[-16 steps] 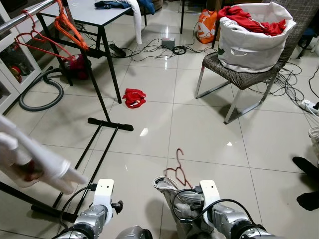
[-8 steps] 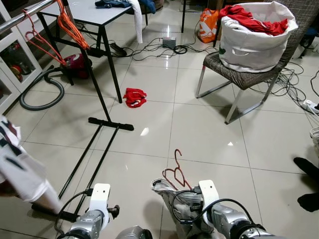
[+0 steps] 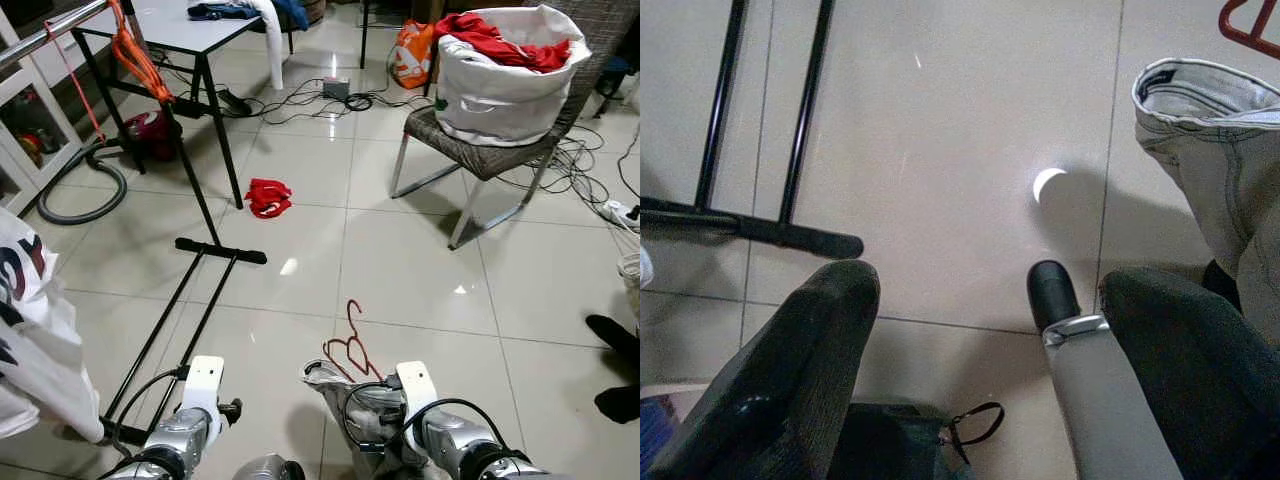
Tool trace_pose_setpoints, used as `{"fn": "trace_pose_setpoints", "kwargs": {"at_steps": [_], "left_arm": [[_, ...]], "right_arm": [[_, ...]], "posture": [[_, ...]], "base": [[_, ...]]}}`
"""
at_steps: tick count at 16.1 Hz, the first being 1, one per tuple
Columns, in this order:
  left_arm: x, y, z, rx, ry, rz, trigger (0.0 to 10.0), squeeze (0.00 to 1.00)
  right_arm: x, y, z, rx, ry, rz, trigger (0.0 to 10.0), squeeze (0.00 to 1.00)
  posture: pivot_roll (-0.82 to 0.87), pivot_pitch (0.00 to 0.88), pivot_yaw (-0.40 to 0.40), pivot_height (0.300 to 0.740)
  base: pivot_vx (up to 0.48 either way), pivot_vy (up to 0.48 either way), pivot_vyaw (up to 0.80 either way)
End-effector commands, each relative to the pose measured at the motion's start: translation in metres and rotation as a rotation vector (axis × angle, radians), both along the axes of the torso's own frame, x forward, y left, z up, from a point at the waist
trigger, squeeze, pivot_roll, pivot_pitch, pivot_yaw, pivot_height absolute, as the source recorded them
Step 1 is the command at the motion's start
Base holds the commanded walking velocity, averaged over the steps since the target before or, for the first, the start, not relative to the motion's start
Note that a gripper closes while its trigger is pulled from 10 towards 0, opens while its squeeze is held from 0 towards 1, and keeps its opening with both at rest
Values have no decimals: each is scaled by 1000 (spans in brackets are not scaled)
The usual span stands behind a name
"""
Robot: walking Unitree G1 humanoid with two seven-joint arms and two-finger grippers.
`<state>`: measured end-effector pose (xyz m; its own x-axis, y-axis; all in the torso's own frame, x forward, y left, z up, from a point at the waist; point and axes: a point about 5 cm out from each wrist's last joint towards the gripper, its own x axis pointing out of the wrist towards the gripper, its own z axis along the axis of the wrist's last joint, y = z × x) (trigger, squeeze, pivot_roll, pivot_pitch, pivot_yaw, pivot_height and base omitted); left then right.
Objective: Hang hanger
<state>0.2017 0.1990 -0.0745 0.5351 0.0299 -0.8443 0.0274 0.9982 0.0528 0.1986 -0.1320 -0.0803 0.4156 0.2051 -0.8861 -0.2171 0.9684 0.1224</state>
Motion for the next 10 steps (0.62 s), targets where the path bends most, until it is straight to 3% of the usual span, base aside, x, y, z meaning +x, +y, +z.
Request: {"fn": "trace_pose_setpoints", "kwargs": {"at_steps": [1,8,10], "left_arm": [[4,4,3,4,-11,7,10000,0],[13,6,9,6,-49,35,10000,0],[21,16,15,49,-75,34,10000,0]], "right_arm": [[8,5,4,16,-27,12,10000,0],[8,9,5,4,-26,28,10000,0],[7,9,4,2,-29,40,10000,0]], "posture": [[-33,0,56,740],[-36,0,64,740],[-35,0,62,740]], "base": [[0,0,0],[0,0,0],[0,0,0]]}}
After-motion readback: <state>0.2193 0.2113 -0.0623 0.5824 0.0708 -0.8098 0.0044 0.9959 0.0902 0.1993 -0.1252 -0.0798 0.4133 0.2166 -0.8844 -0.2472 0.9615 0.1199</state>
